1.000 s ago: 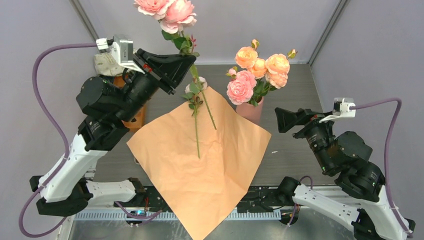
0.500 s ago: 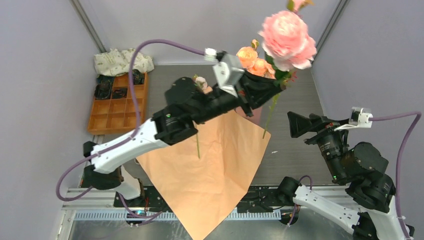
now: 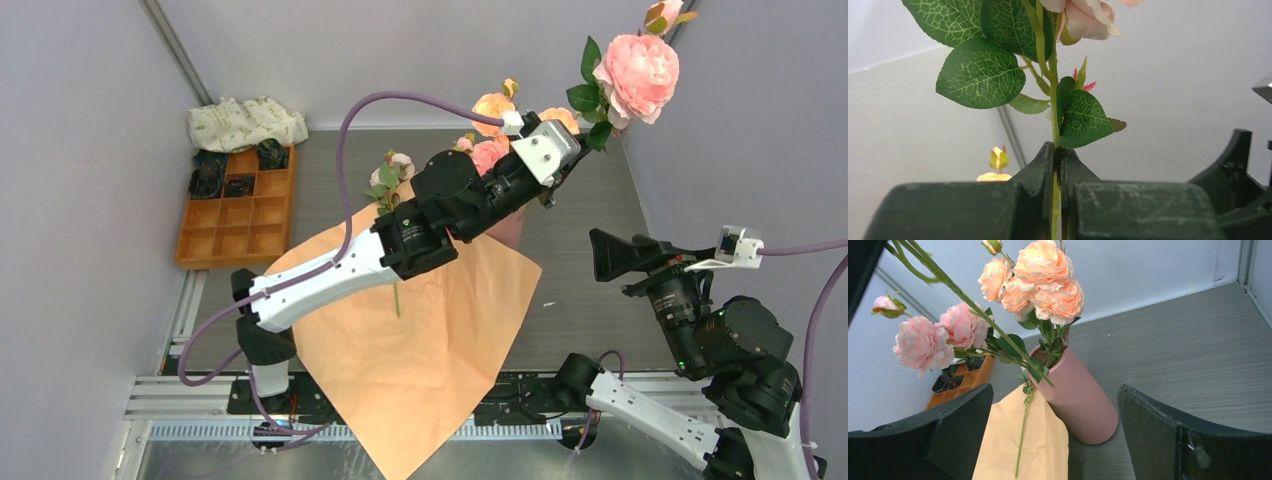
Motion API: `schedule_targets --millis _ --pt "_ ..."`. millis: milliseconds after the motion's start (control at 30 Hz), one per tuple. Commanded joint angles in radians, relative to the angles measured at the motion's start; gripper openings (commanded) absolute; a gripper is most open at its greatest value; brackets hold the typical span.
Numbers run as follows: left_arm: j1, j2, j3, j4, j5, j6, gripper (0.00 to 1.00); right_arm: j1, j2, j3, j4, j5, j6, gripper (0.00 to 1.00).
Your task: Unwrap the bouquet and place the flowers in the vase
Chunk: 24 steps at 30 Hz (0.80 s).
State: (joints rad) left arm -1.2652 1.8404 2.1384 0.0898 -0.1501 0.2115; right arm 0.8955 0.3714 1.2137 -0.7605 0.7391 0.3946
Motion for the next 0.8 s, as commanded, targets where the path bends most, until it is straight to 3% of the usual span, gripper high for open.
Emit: schedule_targets --millis 0,433,767 --pt "0.002 -0.009 0.090 0.103 -0.062 0.116 0.00 0.003 -0.003 0.015 0.018 0.016 -0.013 0.99" --pt "0.014 -0.033 -0.004 0.192 -0.147 0.158 0.00 0.003 0.040 -0.005 0.048 -0.001 -0.022 0.99" --pt "0.147 -0.111 -0.224 0.227 -0.156 -0.127 0.00 0.003 0.050 -0.009 0.052 -0.004 -0.020 1.00"
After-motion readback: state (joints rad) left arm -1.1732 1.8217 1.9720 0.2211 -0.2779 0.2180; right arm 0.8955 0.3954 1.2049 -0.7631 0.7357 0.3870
